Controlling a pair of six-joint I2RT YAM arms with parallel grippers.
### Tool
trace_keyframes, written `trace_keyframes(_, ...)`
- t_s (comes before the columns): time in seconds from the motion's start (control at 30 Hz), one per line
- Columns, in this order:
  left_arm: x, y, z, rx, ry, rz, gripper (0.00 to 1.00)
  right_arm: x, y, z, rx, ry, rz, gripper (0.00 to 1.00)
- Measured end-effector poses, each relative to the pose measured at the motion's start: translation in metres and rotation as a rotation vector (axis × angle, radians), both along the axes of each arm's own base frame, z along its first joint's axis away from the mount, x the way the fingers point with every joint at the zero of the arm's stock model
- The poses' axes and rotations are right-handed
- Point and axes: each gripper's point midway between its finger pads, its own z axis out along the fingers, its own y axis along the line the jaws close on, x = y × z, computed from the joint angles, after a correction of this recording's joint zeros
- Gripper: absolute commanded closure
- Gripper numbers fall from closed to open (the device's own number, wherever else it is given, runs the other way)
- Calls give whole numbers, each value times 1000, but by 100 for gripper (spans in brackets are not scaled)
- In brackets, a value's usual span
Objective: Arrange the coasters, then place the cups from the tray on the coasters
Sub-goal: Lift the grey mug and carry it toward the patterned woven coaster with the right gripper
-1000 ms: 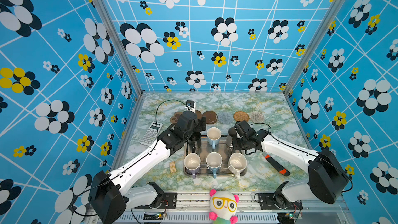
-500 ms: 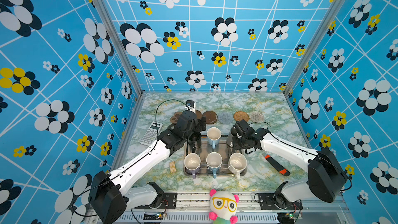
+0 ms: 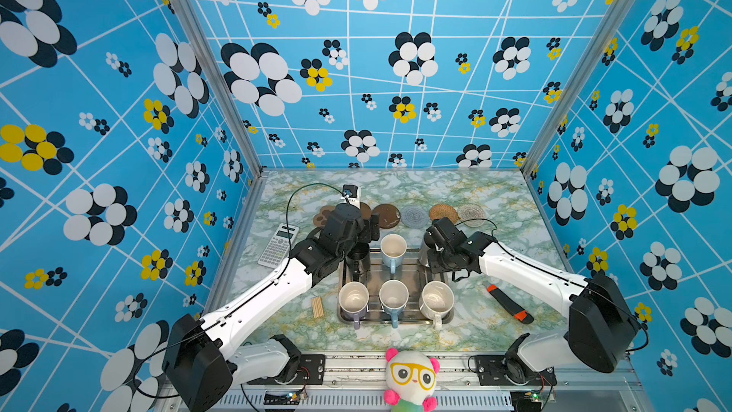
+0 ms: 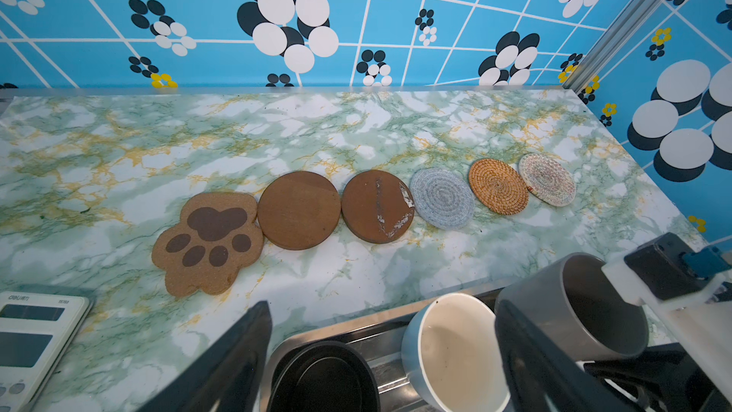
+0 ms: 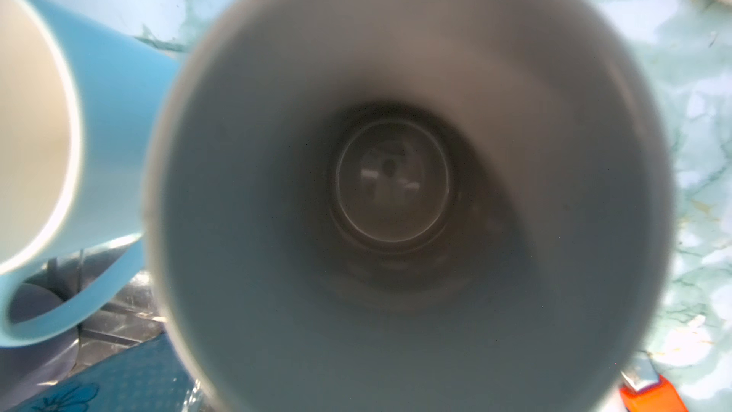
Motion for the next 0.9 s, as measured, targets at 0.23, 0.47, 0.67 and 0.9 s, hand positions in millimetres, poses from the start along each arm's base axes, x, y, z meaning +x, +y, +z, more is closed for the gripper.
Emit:
trace_keyframes(0.23,0,0,-1,2,2,1,11,7,-2,14,-35,-35,15,100)
trace_keyframes(0.47,0,0,-2,0,5,2,11,23,2,40,-33,-98,36,100)
trace_keyframes(0.67,1,2,-2,-8,6,16,11,38,-17,47,-34,-106,-7,100)
trace_keyframes(0.9,5,4,-6,-8,10,37,11,61,-46,58,-21,-127,-86,100)
